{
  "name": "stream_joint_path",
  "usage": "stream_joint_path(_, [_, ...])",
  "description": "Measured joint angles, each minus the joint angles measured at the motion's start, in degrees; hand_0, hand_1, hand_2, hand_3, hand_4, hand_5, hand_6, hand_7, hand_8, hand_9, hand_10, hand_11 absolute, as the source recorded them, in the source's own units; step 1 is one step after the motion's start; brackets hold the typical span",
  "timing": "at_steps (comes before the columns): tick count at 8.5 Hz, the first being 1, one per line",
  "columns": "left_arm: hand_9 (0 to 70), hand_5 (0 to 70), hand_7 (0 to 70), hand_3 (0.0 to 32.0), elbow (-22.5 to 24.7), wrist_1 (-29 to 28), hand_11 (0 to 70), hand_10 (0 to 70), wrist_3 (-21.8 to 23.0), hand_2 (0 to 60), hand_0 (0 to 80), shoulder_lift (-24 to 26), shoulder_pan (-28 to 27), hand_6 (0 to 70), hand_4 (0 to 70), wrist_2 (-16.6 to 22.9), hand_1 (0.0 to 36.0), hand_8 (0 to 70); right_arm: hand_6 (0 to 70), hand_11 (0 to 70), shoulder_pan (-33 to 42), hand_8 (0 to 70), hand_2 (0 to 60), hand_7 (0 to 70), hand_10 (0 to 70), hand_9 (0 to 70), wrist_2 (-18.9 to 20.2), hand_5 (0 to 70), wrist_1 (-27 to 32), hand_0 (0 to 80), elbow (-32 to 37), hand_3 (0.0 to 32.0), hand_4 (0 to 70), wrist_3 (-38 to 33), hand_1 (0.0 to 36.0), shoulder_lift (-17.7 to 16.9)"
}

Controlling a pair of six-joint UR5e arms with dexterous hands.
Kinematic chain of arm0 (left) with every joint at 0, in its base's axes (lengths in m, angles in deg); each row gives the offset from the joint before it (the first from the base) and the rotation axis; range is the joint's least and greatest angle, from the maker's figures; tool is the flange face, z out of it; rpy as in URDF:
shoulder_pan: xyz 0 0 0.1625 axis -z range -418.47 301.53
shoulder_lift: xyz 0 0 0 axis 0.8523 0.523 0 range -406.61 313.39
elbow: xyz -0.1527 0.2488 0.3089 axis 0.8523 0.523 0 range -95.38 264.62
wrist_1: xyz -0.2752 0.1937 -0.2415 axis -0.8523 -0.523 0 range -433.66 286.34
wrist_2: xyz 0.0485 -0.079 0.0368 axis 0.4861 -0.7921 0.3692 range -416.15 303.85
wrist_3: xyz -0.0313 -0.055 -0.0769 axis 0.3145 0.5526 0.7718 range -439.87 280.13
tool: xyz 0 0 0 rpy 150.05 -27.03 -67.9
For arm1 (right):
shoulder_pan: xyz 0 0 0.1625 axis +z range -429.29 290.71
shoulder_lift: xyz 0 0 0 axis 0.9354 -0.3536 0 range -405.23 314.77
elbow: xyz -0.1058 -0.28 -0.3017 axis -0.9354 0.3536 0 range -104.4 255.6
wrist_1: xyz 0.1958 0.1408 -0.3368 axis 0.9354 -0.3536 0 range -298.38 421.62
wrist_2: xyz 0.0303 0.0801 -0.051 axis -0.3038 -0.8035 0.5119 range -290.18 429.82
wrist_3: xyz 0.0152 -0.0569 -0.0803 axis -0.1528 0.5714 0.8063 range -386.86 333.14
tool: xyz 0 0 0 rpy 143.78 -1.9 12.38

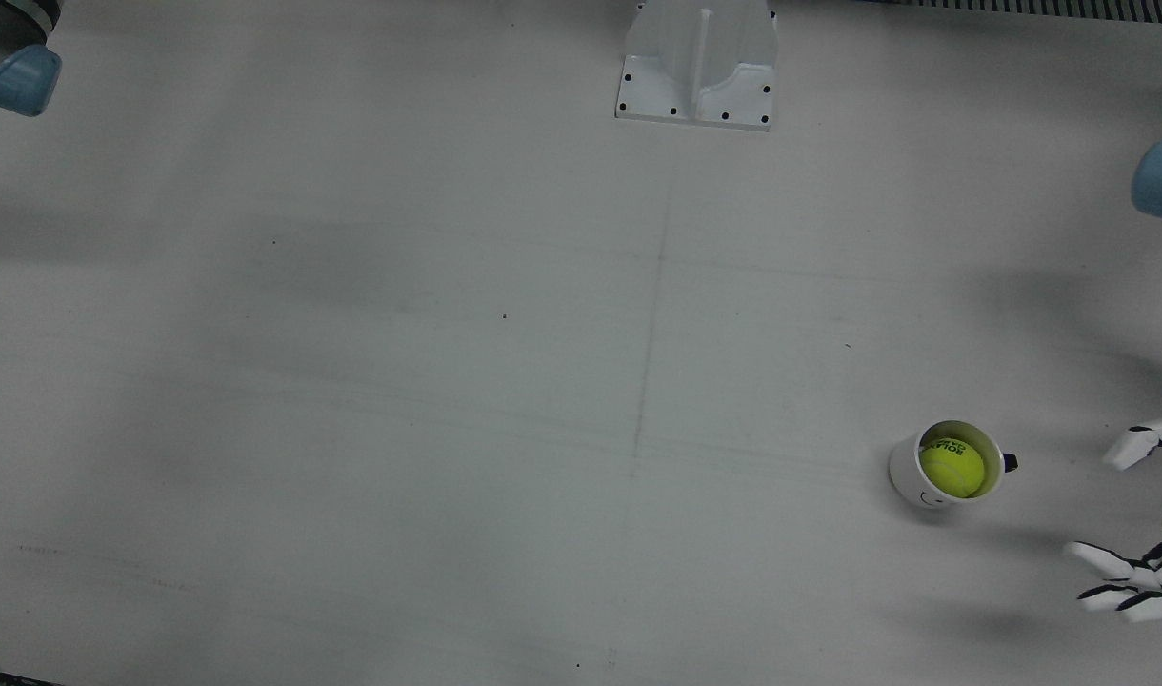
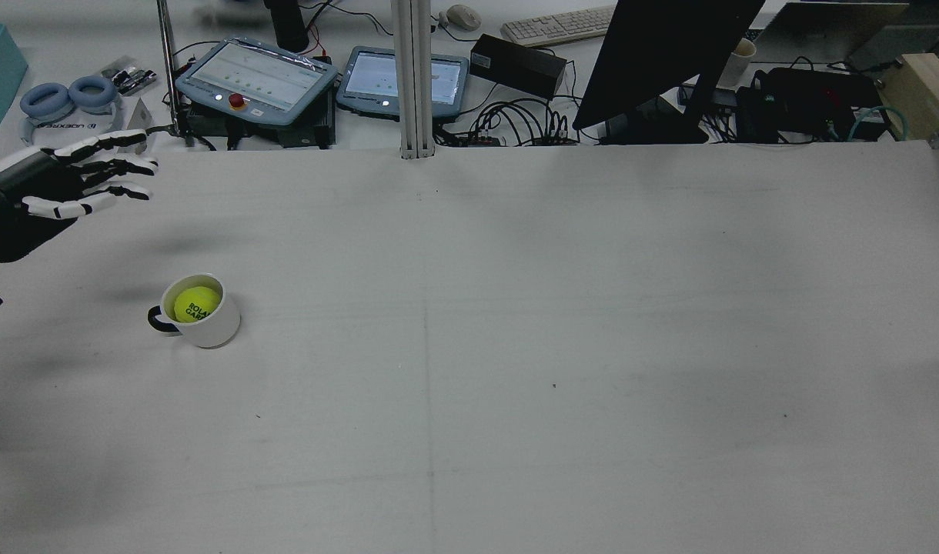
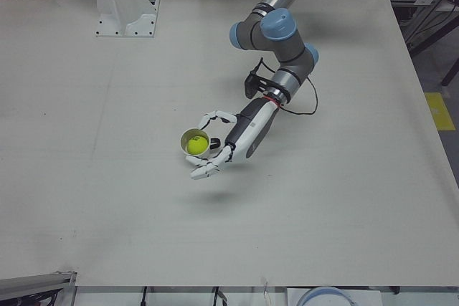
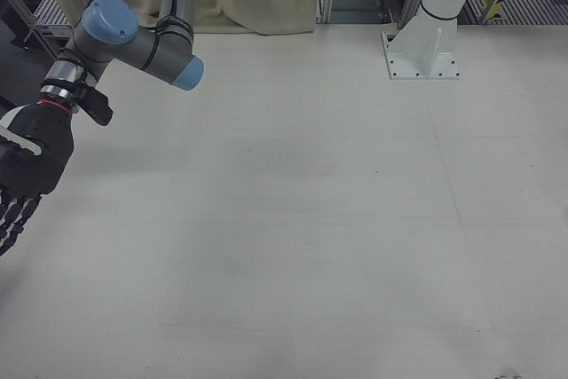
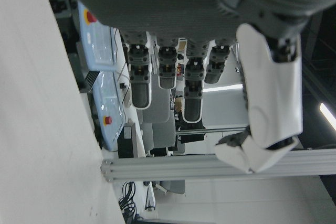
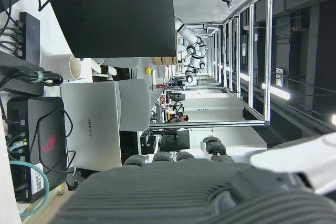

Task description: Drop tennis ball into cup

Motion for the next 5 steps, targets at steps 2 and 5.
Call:
stream_joint_path(2, [20.9,19.4,29.2,0.0,-0.4,1.1,41.4,26.8,-0.5,52.8,61.4,0.1,10.5,50.4,22.5,0.4,33.8,21.8,0.0,0.0,0.0,0.0,0.0,0.0,0.0,0.0,0.0,0.0,0.0,0.0,0.0,0.0,0.0,0.0,0.0,0.0])
stream_joint_path(5, [21.4,20.3,30.6,0.0,-1.2,1.5,41.5,26.8,-0.7,52.9,62.4,-0.4,18.6,55.1,22.5,1.6,34.2,23.0,0.0,0.0,0.0,0.0,0.0,0.0,0.0,0.0,0.0,0.0,0.0,0.0,0.0,0.0,0.0,0.0,0.0,0.0])
